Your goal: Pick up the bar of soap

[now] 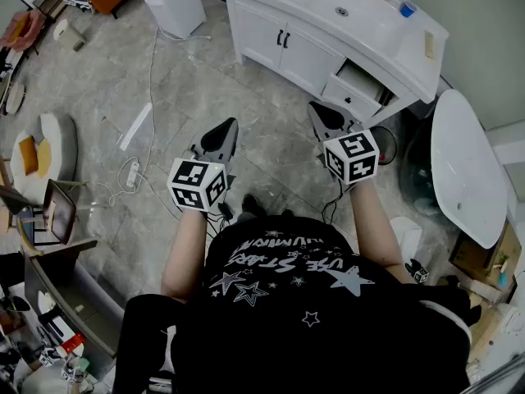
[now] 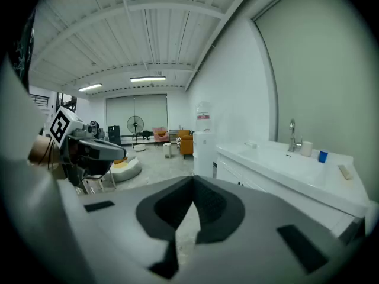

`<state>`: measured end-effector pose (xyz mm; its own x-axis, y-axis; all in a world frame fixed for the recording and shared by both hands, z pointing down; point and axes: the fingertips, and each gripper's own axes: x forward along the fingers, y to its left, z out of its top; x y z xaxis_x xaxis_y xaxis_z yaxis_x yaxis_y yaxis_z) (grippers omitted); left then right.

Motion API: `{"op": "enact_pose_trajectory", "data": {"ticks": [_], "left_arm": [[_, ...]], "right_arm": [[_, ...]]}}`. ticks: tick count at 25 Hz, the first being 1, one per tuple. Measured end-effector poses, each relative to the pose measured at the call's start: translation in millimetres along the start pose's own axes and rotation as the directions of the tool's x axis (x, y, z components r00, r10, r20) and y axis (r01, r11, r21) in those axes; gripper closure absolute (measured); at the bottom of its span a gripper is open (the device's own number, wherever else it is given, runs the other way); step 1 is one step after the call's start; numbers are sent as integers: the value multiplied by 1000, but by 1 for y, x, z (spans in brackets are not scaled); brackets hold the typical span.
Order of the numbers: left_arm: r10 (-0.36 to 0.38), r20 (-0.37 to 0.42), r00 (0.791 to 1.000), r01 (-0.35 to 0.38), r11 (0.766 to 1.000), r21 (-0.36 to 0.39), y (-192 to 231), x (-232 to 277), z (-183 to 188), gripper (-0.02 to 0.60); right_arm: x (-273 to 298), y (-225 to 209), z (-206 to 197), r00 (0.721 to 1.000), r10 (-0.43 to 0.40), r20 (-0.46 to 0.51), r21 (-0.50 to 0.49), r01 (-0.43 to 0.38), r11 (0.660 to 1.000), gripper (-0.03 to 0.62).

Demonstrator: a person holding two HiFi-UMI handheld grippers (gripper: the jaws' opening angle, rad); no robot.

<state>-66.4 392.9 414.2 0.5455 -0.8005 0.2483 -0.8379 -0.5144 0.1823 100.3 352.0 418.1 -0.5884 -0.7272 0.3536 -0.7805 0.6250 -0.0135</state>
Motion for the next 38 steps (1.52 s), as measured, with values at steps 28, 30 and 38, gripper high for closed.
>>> {"op": "enact_pose_trajectory", "data": {"ticks": [28, 30, 38], "left_arm": [[-41, 16, 999, 41, 999, -9, 102, -17, 6, 571], [-42, 17, 999, 42, 999, -16, 108, -18, 7, 571], [-24, 17, 1000, 25, 999, -26, 131, -4, 11, 571]], "right_arm": [[74, 18, 39, 991, -121, 53, 68, 118, 991, 454], [80, 20, 39, 993, -114, 40, 81, 110, 991, 387], [111, -1, 44, 990, -127, 55, 142, 118, 983, 195]]}}
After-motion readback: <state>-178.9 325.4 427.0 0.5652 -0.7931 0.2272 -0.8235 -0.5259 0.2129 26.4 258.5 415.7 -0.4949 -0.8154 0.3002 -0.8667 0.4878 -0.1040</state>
